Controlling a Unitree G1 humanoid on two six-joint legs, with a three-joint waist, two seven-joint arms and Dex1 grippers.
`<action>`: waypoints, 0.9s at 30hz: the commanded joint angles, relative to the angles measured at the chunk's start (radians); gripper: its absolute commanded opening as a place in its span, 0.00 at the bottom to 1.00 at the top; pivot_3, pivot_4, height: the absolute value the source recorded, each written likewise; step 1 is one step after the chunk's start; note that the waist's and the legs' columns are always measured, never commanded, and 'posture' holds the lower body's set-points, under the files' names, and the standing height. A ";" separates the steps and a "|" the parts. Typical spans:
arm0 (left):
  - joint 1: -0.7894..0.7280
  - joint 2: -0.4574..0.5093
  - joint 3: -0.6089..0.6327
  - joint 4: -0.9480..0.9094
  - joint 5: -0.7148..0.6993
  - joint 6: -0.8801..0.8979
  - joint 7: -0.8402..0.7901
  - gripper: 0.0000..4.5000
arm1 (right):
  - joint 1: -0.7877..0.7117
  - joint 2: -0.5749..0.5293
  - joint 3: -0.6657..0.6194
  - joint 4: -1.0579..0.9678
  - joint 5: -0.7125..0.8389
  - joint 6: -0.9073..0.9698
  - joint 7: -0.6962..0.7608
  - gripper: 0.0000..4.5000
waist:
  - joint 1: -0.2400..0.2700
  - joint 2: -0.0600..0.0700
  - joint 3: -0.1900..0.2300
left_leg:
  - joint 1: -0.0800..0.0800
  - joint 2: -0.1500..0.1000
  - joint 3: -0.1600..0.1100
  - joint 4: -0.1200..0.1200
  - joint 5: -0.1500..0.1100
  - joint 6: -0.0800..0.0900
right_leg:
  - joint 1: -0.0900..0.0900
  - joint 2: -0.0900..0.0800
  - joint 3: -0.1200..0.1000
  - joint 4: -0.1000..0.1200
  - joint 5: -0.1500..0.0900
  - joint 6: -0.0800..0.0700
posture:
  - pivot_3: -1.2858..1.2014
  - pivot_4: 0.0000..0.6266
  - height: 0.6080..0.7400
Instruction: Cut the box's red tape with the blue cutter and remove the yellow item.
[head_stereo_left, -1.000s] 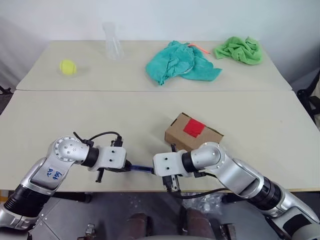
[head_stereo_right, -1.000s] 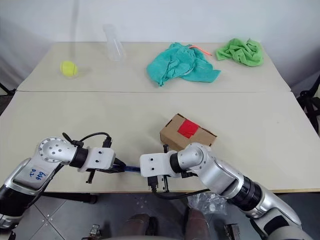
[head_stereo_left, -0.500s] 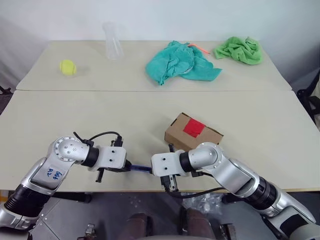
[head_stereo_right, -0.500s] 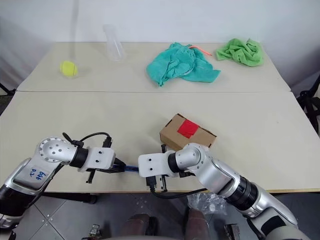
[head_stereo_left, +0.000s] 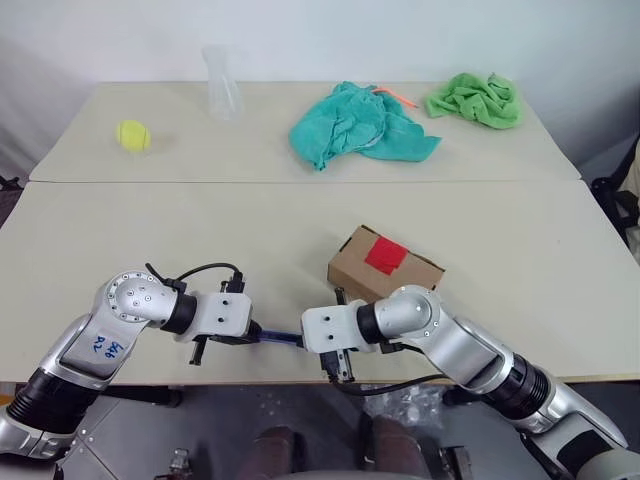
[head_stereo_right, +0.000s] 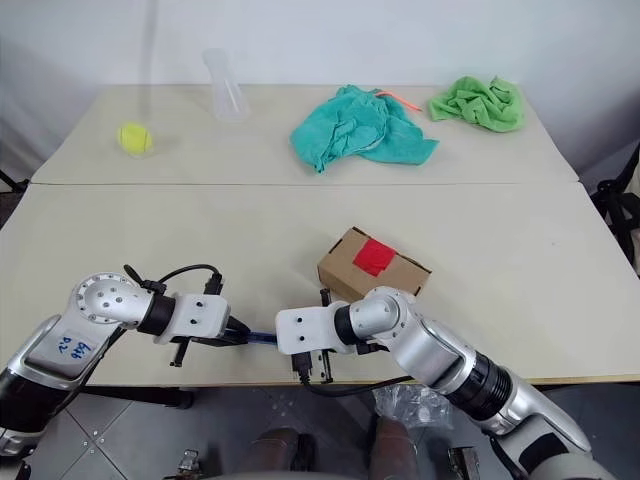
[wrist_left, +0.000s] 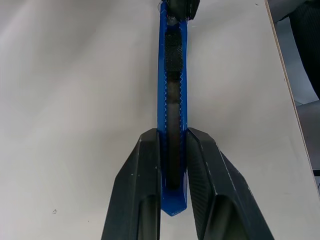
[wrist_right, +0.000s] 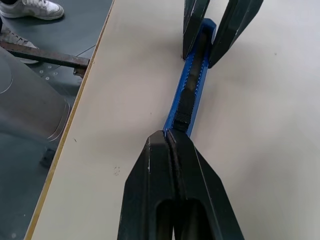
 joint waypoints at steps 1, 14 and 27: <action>0.026 0.014 -0.041 0.000 0.013 0.001 -0.038 0.12 | 0.010 0.020 -0.041 0.052 -0.018 0.009 -0.041 0.01 | 0.000 0.000 0.000 | 0.000 0.000 0.000 0.000 0.000 0.000 | 0.000 0.000 0.000 0.000 0.000 0.000 | 0.52 0.24 1.00; 0.027 0.012 -0.039 -0.006 0.012 0.003 -0.038 0.12 | 0.002 0.092 -0.029 0.158 -0.033 -0.025 -0.061 0.01 | -0.002 0.000 0.000 | 0.001 0.000 0.000 0.000 0.000 0.000 | 0.000 0.000 0.000 0.001 0.000 0.000 | 0.52 0.24 1.00; 0.012 -0.002 -0.018 0.022 0.015 -0.006 -0.013 0.12 | -0.008 0.116 -0.086 0.116 -0.001 0.011 -0.052 0.01 | -0.001 0.001 0.000 | 0.001 0.000 0.000 0.000 0.000 0.000 | 0.000 0.000 0.001 0.002 0.000 -0.001 | 0.52 0.24 1.00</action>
